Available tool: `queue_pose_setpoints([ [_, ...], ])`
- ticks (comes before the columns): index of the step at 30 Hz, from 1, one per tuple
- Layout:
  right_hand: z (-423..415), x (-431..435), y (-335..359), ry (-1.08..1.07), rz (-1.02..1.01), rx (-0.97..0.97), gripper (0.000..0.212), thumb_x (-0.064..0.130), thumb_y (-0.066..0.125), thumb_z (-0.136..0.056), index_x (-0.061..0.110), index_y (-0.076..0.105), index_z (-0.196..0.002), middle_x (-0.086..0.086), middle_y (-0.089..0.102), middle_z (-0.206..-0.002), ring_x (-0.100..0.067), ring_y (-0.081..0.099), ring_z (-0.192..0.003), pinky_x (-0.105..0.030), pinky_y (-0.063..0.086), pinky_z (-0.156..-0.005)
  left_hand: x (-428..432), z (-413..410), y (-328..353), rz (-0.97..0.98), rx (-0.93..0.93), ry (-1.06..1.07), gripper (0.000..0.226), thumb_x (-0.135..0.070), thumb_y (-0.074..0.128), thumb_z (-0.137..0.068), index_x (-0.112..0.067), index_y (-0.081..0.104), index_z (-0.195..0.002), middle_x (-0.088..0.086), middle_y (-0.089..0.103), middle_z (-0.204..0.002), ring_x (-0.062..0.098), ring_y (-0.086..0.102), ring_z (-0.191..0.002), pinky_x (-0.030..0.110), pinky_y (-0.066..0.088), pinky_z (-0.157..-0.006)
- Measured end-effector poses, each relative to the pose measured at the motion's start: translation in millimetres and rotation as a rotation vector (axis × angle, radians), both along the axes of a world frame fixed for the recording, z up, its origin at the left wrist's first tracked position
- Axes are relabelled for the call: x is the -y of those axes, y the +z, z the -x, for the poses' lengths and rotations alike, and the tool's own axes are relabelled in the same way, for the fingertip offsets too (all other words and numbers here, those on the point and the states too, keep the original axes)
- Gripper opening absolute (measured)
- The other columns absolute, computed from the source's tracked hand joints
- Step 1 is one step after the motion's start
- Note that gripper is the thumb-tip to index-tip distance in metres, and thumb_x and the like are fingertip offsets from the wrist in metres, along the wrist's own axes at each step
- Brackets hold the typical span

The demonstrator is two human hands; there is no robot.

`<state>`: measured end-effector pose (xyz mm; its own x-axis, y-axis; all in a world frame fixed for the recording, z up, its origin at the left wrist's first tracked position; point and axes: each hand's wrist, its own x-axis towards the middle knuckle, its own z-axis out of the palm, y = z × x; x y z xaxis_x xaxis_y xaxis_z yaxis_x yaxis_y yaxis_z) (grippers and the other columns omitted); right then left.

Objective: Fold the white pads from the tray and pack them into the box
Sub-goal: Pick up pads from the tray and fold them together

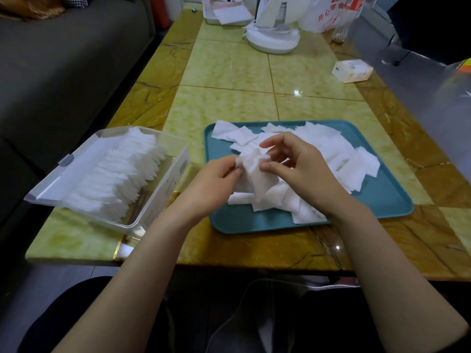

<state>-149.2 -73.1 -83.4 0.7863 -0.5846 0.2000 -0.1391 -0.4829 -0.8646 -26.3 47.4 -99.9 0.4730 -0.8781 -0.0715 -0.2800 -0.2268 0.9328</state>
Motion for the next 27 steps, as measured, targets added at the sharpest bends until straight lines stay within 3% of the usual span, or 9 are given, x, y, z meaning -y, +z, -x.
queue_pose_setpoints([
  [3, 0.4, -0.4, -1.2, 0.004, 0.057, -0.043, 0.028, 0.011, 0.069, -0.081, 0.027, 0.060, -0.102, 0.010, 0.063, -0.096, -0.004, 0.056, -0.077, -0.013, 0.046, -0.071, -0.1, 1.4, -2.2, -0.033, 0.084, -0.037, 0.021, -0.014, 0.046, -0.099, -0.017, 0.066, -0.093, 0.005, 0.066, -0.087, 0.020, 0.057, -0.081, 0.040, 0.046, -0.076],
  [5, 0.2, -0.4, -1.1, -0.014, 0.076, -0.063, 0.018, 0.013, 0.069, -0.081, 0.025, 0.064, -0.093, 0.011, 0.064, -0.092, -0.004, 0.058, -0.078, -0.014, 0.047, -0.070, 1.0, 2.0, -3.4, -0.043, 0.107, -0.031, 0.020, -0.017, 0.047, -0.098, -0.015, 0.066, -0.094, 0.008, 0.066, -0.085, 0.020, 0.056, -0.079, 0.036, 0.042, -0.072],
  [9, -0.1, -0.4, -0.4, -0.049, 0.048, -0.050, 0.008, 0.015, 0.067, -0.083, 0.021, 0.063, -0.083, 0.013, 0.063, -0.083, 0.002, 0.058, -0.080, -0.010, 0.046, -0.070, 2.4, 0.6, -3.9, -0.002, 0.066, 0.021, 0.021, -0.017, 0.048, -0.097, -0.005, 0.066, -0.096, 0.025, 0.066, -0.097, 0.039, 0.061, -0.090, 0.050, 0.048, -0.077],
  [12, -1.5, -0.4, -2.9, -0.082, -0.020, -0.020, 0.010, 0.017, 0.061, -0.088, 0.025, 0.058, -0.084, 0.013, 0.061, -0.086, -0.003, 0.059, -0.086, -0.018, 0.050, -0.078, 2.5, 0.4, -2.3, 0.024, 0.039, 0.064, 0.024, -0.017, 0.048, -0.097, 0.000, 0.064, -0.100, 0.027, 0.065, -0.099, 0.035, 0.061, -0.083, 0.048, 0.049, -0.075],
  [15, -3.0, 0.3, 0.2, -0.186, -0.193, 0.082, 0.002, 0.015, 0.057, -0.091, 0.017, 0.057, -0.092, -0.001, 0.062, -0.090, -0.012, 0.061, -0.084, -0.029, 0.055, -0.076, 3.1, 0.7, -2.6, 0.045, 0.020, 0.138, 0.024, -0.017, 0.047, -0.096, -0.001, 0.064, -0.101, 0.027, 0.065, -0.099, 0.027, 0.060, -0.079, 0.052, 0.049, -0.078],
  [17, -2.7, 0.0, 4.3, -0.159, -0.375, 0.143, 0.010, 0.013, 0.056, -0.092, 0.009, 0.057, -0.101, -0.005, 0.062, -0.087, -0.010, 0.062, -0.078, -0.022, 0.053, -0.064, 4.5, 3.3, -3.4, 0.052, 0.024, 0.178, 0.023, -0.018, 0.047, -0.096, -0.002, 0.064, -0.101, 0.025, 0.066, -0.097, 0.033, 0.063, -0.082, 0.056, 0.049, -0.082],
  [19, -2.0, -1.9, 5.6, -0.080, -0.479, 0.138, 0.010, 0.012, 0.056, -0.092, 0.009, 0.058, -0.102, 0.001, 0.063, -0.078, -0.005, 0.062, -0.071, -0.017, 0.050, -0.060, 5.9, 7.2, -3.5, 0.066, 0.034, 0.190, 0.023, -0.018, 0.048, -0.096, -0.003, 0.065, -0.099, 0.024, 0.067, -0.095, 0.031, 0.063, -0.081, 0.052, 0.050, -0.078],
  [24, -6.8, -5.6, -2.8, -0.137, -0.247, 0.037, 0.008, 0.011, 0.063, -0.087, 0.018, 0.058, -0.086, 0.005, 0.061, -0.080, -0.002, 0.057, -0.066, -0.016, 0.048, -0.061, 4.8, 13.3, 2.3, 0.051, -0.041, 0.158, 0.034, -0.034, 0.048, -0.084, -0.009, 0.068, -0.095, 0.017, 0.070, -0.090, 0.038, 0.063, -0.091, 0.058, 0.050, -0.085],
  [27, -8.2, -7.3, -7.4, -0.205, -0.097, 0.051, 0.011, 0.014, 0.066, -0.085, 0.020, 0.058, -0.081, 0.011, 0.061, -0.079, 0.002, 0.057, -0.067, -0.011, 0.046, -0.065, 5.4, 15.7, 6.3, 0.035, -0.173, 0.159, 0.038, -0.041, 0.047, -0.095, -0.011, 0.069, -0.091, 0.009, 0.071, -0.091, 0.027, 0.066, -0.091, 0.051, 0.053, -0.088],
])
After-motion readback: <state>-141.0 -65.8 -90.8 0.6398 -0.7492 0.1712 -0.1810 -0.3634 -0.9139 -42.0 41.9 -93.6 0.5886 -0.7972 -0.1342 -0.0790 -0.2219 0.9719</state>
